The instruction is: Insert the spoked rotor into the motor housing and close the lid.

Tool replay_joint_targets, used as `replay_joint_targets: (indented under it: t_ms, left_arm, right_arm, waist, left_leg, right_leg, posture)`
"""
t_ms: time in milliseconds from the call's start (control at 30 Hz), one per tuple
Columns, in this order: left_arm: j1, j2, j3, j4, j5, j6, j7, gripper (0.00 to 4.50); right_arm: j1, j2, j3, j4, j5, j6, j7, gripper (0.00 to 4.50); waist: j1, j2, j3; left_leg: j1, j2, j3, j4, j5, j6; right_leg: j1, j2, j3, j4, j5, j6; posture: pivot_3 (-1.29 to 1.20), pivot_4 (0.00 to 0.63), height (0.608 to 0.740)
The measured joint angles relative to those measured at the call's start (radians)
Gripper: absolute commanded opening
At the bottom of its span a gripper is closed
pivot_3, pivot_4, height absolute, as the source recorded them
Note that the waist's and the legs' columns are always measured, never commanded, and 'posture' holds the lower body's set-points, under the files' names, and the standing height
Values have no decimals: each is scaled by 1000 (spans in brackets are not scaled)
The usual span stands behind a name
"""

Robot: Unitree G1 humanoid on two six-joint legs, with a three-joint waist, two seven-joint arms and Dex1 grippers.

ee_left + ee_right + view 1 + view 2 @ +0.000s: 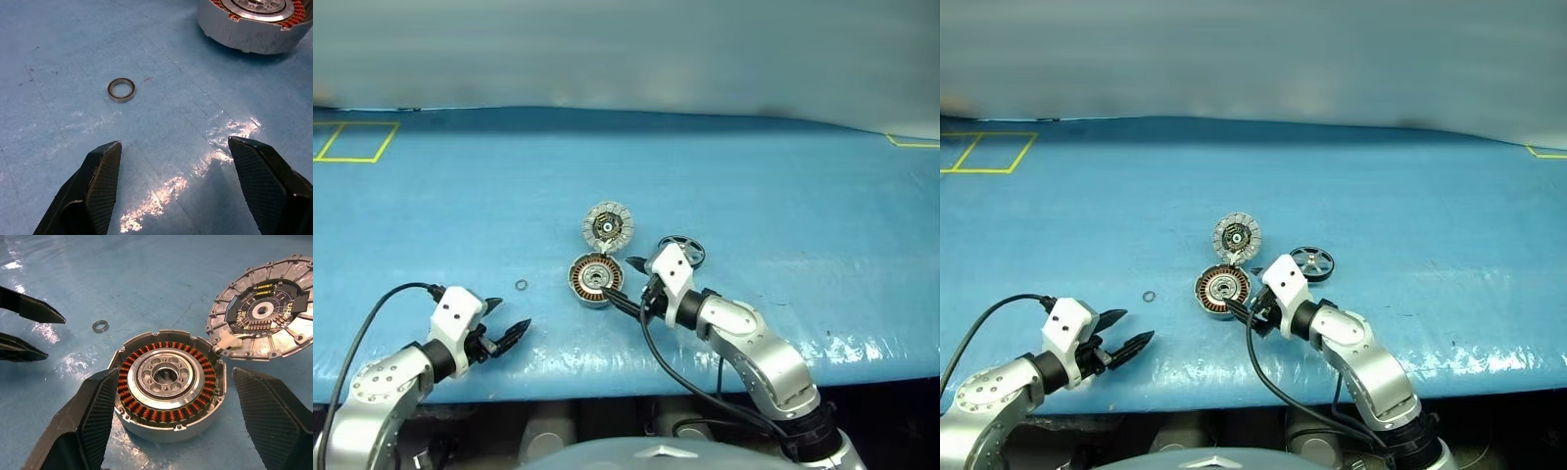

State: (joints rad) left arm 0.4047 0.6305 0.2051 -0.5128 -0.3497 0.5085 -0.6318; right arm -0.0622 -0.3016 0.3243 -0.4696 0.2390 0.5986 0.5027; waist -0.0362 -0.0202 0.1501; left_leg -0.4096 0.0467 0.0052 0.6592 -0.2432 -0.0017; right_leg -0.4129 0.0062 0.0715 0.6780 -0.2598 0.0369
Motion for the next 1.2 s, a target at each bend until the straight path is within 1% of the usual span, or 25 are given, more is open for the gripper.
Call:
replay_joint_targets:
  t_ms: [167, 300, 567, 733, 900, 1133, 1200]
  left_arm:
    - [-60, -3, -1, 10, 50, -14, 46, 3773]
    - [-109, -59, -13, 79, 60, -44, 68, 3773]
    - [-193, -95, -73, 244, 114, -102, 85, 3773]
    - [-264, -100, -108, 317, 126, -139, 61, 3773]
    - [-297, -100, -133, 346, 134, -152, 36, 3773]
    - [-300, -80, -159, 344, 151, -142, 20, 3773]
    - [-293, -72, -160, 340, 152, -138, 19, 3395]
  right_arm:
    - [-1, -3, 0, 1, 0, 0, 1, 3903]
    - [-5, -4, 1, 2, 0, 0, 5, 3903]
    - [-16, 2, 3, 23, -1, 0, 5, 3903]
    - [-20, 9, 14, 25, -2, -2, 1, 3903]
    - [-21, 15, 14, 25, -2, -3, -2, 3903]
    - [-9, 22, 16, 25, -2, -4, -8, 3903]
    - [-8, 22, 16, 25, -3, -4, -10, 3903]
  waist:
    - [0, 0, 0]
    - [0, -1, 0]
    - [1, -1, 0]
    - [2, 0, 0]
    - [3, 0, 0]
    - [3, 0, -1]
    - [2, 0, -1]
  left_leg:
    - [0, -1, 0, 0, 0, 0]
    - [0, -1, 0, 0, 0, 0]
    - [0, -2, 0, 0, 0, 0]
    - [0, -2, 0, 1, 0, 0]
    - [0, -2, 0, 1, 0, 0]
    - [0, -1, 0, 1, 0, 0]
    - [1, -1, 0, 1, 0, 0]
  right_leg:
    - [0, 1, 0, 0, 0, 0]
    - [0, 1, 0, 0, 1, 1]
    - [0, 1, 0, 0, 1, 1]
    - [1, 1, 0, 0, 1, 2]
    - [1, 1, -1, 0, 2, 2]
    - [2, 1, 0, 0, 2, 2]
    - [2, 1, 0, 0, 1, 2]
  posture:
    - [0, 150, 740]
    - [0, 150, 740]
    - [0, 150, 740]
    - [0, 150, 740]
    - [0, 150, 740]
    - [0, 150, 740]
    - [0, 150, 740]
